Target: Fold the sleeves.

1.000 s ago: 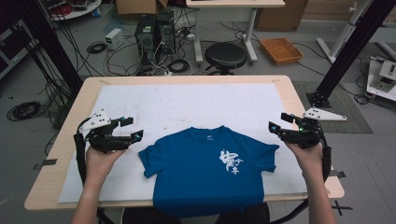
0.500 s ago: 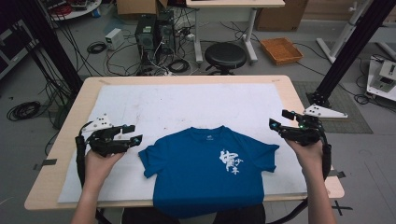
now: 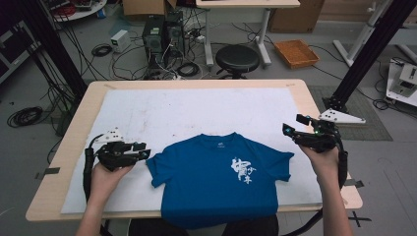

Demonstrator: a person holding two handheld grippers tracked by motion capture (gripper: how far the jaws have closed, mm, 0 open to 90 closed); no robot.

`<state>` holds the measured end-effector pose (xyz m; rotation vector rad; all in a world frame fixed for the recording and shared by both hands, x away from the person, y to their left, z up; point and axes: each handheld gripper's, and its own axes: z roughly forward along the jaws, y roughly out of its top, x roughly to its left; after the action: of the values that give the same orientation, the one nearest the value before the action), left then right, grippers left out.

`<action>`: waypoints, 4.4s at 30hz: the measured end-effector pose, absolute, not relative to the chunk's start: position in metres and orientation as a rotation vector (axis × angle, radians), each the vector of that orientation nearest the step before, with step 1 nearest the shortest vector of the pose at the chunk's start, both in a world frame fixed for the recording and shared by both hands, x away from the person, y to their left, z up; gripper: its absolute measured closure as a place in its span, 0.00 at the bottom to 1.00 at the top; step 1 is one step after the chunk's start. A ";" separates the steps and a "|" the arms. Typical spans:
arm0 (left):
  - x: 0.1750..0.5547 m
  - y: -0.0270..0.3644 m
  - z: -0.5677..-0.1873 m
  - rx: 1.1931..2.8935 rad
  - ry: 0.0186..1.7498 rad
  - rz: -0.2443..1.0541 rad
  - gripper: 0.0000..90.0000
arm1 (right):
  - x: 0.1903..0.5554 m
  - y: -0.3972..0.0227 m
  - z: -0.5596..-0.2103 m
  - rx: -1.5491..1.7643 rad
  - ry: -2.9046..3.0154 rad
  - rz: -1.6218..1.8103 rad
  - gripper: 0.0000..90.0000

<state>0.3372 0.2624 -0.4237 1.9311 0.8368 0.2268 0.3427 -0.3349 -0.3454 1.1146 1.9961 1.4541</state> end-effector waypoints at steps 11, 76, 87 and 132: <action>0.341 0.253 -0.445 2.086 0.921 0.195 0.72 | 0.340 -0.338 -0.345 1.111 1.993 1.454 0.29; 0.350 0.163 -0.398 1.687 0.884 0.238 0.59 | 0.337 -0.353 -0.354 1.207 1.982 1.362 0.40; 0.345 0.217 -0.387 1.611 0.918 0.379 0.56 | 0.350 -0.378 -0.403 1.606 2.118 1.170 0.61; 0.350 0.210 -0.376 1.630 0.850 0.276 0.56 | 0.341 -0.180 -0.381 1.167 2.389 1.145 0.84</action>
<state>0.3502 0.2101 -0.3755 1.6295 0.8503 0.2756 0.3410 -0.1804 -0.3813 1.1666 2.3894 1.1451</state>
